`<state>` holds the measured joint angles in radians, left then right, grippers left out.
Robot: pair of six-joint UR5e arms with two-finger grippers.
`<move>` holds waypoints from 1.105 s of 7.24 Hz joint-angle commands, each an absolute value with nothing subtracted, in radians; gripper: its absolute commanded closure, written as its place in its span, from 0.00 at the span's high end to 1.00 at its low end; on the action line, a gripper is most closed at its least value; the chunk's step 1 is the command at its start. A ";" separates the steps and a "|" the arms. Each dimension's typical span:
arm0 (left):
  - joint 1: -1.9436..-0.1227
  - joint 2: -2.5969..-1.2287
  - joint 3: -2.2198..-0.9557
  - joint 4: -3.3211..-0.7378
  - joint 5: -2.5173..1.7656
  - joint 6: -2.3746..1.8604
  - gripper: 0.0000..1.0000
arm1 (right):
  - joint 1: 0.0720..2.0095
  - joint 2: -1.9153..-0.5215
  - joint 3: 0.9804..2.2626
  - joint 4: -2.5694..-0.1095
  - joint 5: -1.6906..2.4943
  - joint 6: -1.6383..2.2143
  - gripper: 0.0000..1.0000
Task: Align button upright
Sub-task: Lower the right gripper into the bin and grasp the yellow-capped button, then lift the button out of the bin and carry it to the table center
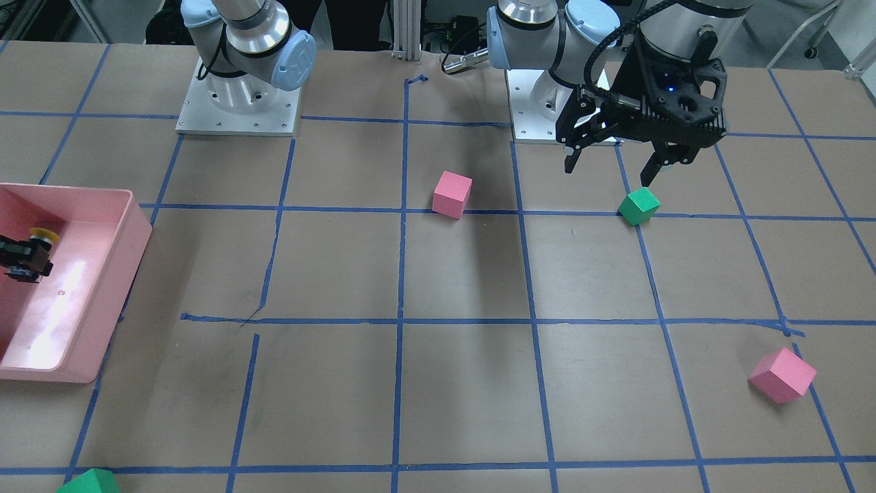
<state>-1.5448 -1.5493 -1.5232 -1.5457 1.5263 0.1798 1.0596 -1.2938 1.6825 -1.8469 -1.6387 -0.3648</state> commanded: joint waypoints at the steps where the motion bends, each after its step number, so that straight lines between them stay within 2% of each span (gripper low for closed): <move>1: -1.545 -1.549 -1.523 -1.545 1.526 0.181 1.00 | 1.203 -1.292 1.667 -1.841 -1.632 -0.252 0.00; 3: -1.545 -1.549 -1.523 -1.545 1.526 0.179 1.00 | 1.403 -1.278 1.667 -1.868 -1.629 -0.163 0.00; 6: -1.545 -1.549 -1.523 -1.545 1.526 0.179 1.00 | 1.598 -1.148 1.655 -2.034 -1.499 0.024 0.00; 8: -1.545 -1.549 -1.523 -1.546 1.526 0.179 1.00 | 1.719 -1.057 1.555 -2.052 -1.497 0.170 0.00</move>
<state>-1.5447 -1.5493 -1.5232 -1.5458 1.5263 0.1796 1.6520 -1.1121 1.6147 -2.0368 -1.5022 0.0969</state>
